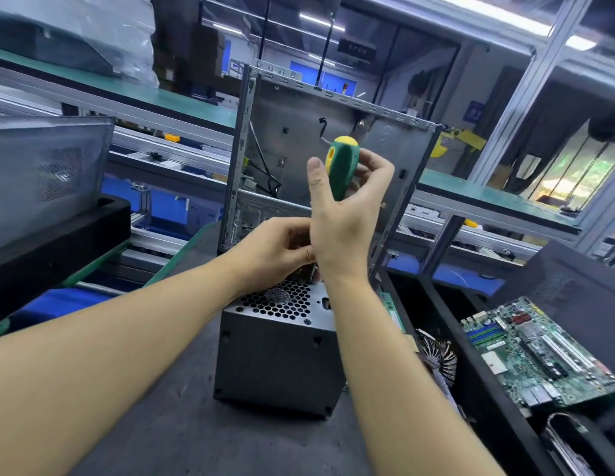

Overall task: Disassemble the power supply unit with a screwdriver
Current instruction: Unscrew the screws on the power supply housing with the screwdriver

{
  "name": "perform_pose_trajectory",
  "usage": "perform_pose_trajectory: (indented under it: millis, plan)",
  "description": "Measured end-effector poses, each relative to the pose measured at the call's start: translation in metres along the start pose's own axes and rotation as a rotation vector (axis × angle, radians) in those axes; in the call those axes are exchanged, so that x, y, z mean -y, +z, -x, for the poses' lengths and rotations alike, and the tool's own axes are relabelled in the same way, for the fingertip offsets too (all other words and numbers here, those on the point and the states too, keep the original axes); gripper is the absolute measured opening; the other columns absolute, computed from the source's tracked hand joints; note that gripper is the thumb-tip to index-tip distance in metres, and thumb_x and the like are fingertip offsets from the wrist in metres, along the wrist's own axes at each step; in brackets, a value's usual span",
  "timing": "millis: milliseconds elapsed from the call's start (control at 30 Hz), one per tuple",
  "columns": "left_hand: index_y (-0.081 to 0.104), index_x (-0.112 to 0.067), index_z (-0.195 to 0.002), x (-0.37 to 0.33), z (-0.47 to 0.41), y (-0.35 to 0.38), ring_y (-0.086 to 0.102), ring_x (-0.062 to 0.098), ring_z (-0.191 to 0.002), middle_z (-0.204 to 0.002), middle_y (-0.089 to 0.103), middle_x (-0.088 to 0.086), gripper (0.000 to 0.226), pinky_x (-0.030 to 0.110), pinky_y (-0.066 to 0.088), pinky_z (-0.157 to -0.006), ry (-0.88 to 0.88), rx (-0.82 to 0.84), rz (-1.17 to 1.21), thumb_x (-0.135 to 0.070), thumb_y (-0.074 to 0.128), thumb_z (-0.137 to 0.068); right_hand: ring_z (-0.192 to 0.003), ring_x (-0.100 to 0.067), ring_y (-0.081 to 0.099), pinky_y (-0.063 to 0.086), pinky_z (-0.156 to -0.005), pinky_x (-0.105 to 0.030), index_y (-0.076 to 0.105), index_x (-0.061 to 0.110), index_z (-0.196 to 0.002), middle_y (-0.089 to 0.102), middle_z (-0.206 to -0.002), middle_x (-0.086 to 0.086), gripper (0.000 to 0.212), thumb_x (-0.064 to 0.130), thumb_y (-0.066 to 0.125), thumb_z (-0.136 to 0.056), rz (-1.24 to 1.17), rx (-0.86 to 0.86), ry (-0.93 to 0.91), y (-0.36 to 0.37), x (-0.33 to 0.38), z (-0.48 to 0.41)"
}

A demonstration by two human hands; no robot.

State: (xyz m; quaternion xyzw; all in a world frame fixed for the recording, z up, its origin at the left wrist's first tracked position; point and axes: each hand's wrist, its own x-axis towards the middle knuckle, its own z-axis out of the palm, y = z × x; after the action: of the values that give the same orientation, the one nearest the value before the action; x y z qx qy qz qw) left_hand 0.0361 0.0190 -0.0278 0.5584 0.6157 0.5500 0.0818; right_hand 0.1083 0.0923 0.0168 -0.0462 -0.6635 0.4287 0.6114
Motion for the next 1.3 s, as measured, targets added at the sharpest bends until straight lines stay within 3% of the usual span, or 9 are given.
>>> perform_pose_trajectory:
  millis: [100,233,300,467,700,867,967,1167,1300]
  plan:
    - [0.067,-0.034,-0.098,-0.003,0.002,-0.001,0.067,-0.008,-0.089,-0.091,0.073,-0.027,0.025,0.009,0.049,-0.076,0.013,0.008,-0.032,-0.009,0.065,-0.096,-0.09,-0.01,0.06,0.047,-0.081,-0.02,0.053,0.011,-0.114,0.061,-0.103,-0.003,0.031,0.021,0.071,-0.091,-0.038,-0.079,-0.037,0.004,-0.002,0.006]
    - [0.068,-0.008,-0.115,-0.002,0.0,0.0,0.07,0.019,-0.101,-0.106,0.076,0.004,0.019,0.032,0.057,-0.088,0.01,0.015,0.007,-0.012,0.064,-0.097,-0.092,-0.03,0.063,0.053,-0.084,-0.048,0.058,0.016,-0.113,0.064,-0.106,-0.015,0.027,0.029,0.066,-0.091,-0.07,-0.042,0.039,-0.005,-0.008,0.002]
    - [0.067,-0.008,-0.121,-0.001,0.0,0.0,0.07,0.017,-0.105,-0.111,0.075,0.005,0.023,0.028,0.057,-0.09,-0.009,0.029,0.053,-0.014,0.063,-0.098,-0.091,-0.033,0.064,0.053,-0.083,-0.052,0.059,0.01,-0.117,0.066,-0.103,-0.017,0.033,0.032,0.063,-0.093,-0.093,0.011,0.086,-0.008,-0.01,0.002]
    - [0.069,-0.008,-0.116,0.001,0.001,0.0,0.07,0.018,-0.105,-0.113,0.075,0.012,0.02,0.021,0.054,-0.089,-0.032,0.036,0.174,-0.011,0.058,-0.1,-0.076,-0.013,0.062,0.051,-0.071,-0.028,0.059,0.001,-0.125,0.064,-0.086,-0.005,0.041,0.031,0.052,-0.098,-0.178,0.177,0.124,-0.009,-0.013,0.001]
    - [0.07,-0.008,-0.117,0.004,0.001,-0.002,0.071,0.008,-0.102,-0.105,0.077,-0.001,0.022,0.017,0.053,-0.091,-0.056,0.036,0.08,-0.004,0.058,-0.1,-0.073,-0.022,0.062,0.052,-0.069,-0.033,0.046,0.009,-0.131,0.069,-0.098,-0.01,0.029,0.02,0.042,-0.105,-0.454,0.284,0.244,-0.017,-0.016,-0.006]
    - [0.071,-0.007,-0.096,0.004,0.001,0.0,0.074,0.016,-0.092,-0.089,0.079,0.003,0.013,0.026,0.056,-0.091,-0.084,0.058,0.087,-0.006,0.059,-0.099,-0.081,-0.017,0.067,0.055,-0.072,-0.032,0.057,0.016,-0.104,0.066,-0.092,-0.003,0.04,0.049,0.066,-0.084,-0.084,0.38,0.167,-0.029,-0.002,-0.041]
    - [0.07,-0.002,-0.097,0.003,0.001,0.0,0.075,0.021,-0.091,-0.09,0.078,0.008,0.01,0.025,0.058,-0.087,-0.105,0.046,0.143,-0.005,0.061,-0.098,-0.073,-0.013,0.063,0.057,-0.068,-0.039,0.064,0.017,-0.091,0.066,-0.08,0.002,0.028,0.041,0.076,-0.081,0.061,0.435,0.106,-0.035,0.004,-0.059]
    - [0.072,-0.006,-0.097,0.002,0.001,-0.001,0.074,0.014,-0.093,-0.092,0.079,0.003,0.009,0.019,0.056,-0.083,-0.101,0.041,0.12,-0.012,0.066,-0.095,-0.085,-0.018,0.065,0.057,-0.084,-0.044,0.061,0.021,-0.119,0.064,-0.092,-0.004,0.033,0.031,0.066,-0.087,0.019,0.53,0.138,-0.043,0.004,-0.066]
    - [0.075,-0.013,-0.106,0.003,0.002,-0.003,0.073,0.008,-0.096,-0.097,0.079,-0.001,0.015,0.021,0.056,-0.088,-0.086,0.041,0.133,-0.009,0.063,-0.097,-0.084,-0.024,0.068,0.058,-0.077,-0.042,0.059,0.024,-0.11,0.063,-0.091,-0.008,0.023,0.028,0.067,-0.088,0.011,0.531,0.089,-0.046,0.005,-0.065]
